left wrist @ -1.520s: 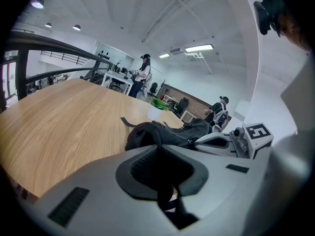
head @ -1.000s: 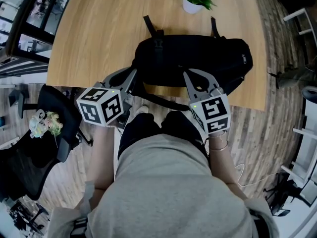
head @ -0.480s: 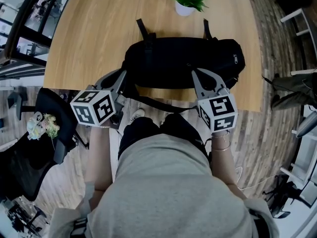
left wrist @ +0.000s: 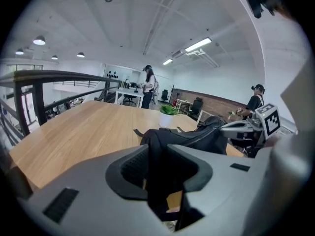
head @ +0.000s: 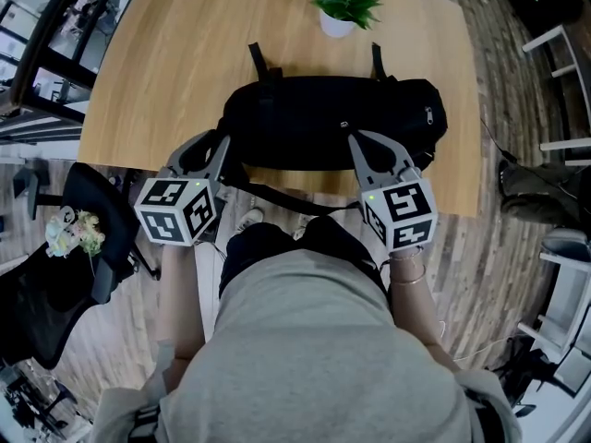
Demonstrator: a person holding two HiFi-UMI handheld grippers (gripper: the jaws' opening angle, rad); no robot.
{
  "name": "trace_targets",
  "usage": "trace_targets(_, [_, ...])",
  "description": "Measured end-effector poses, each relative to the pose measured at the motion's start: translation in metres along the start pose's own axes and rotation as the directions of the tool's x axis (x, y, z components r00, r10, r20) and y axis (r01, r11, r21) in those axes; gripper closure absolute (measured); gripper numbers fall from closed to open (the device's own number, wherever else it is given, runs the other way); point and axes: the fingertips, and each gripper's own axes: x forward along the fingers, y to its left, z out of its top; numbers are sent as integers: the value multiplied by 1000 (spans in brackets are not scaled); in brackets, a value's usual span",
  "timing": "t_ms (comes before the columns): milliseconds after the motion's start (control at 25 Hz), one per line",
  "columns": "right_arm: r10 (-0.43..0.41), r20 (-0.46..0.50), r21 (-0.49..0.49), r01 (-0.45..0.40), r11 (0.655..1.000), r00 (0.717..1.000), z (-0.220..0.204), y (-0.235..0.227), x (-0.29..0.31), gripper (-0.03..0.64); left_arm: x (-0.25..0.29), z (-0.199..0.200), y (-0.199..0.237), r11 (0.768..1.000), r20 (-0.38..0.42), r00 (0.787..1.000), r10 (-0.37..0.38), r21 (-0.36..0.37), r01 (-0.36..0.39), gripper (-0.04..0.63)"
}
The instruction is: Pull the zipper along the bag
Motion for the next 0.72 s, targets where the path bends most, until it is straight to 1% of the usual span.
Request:
trace_targets(80, [15,8,15,-15,1000,1000,1,0,0,607,-1,4,-6,999,-3,1000,9,48,-9,392])
trace_targets(120, [20,11,19,-20,1000,1000,1,0,-1,607,-1,6,-11,997,-7,1000,10,81,-10,380])
trace_targets(240, [35,21,30,-36,999,999,3,0,-2,607,2,11,-32,979,-28,1000,-6,205,12,379])
trace_targets(360, [48,32,38,-50,998,998,7,-1,-2,607,14,18,-62,947,-43,997,-57,315,67,379])
trace_targets(440, [55,38,43,-57,997,998,8,-1,-3,607,24,22,-83,923,-49,994,-98,369,109,379])
trace_targets(520, [62,42,47,-64,997,997,9,0,-3,607,33,23,-102,901,-62,988,-142,406,155,379])
trace_targets(720, [70,48,58,-73,996,996,10,2,-6,607,51,20,-138,858,-99,969,-224,452,245,380])
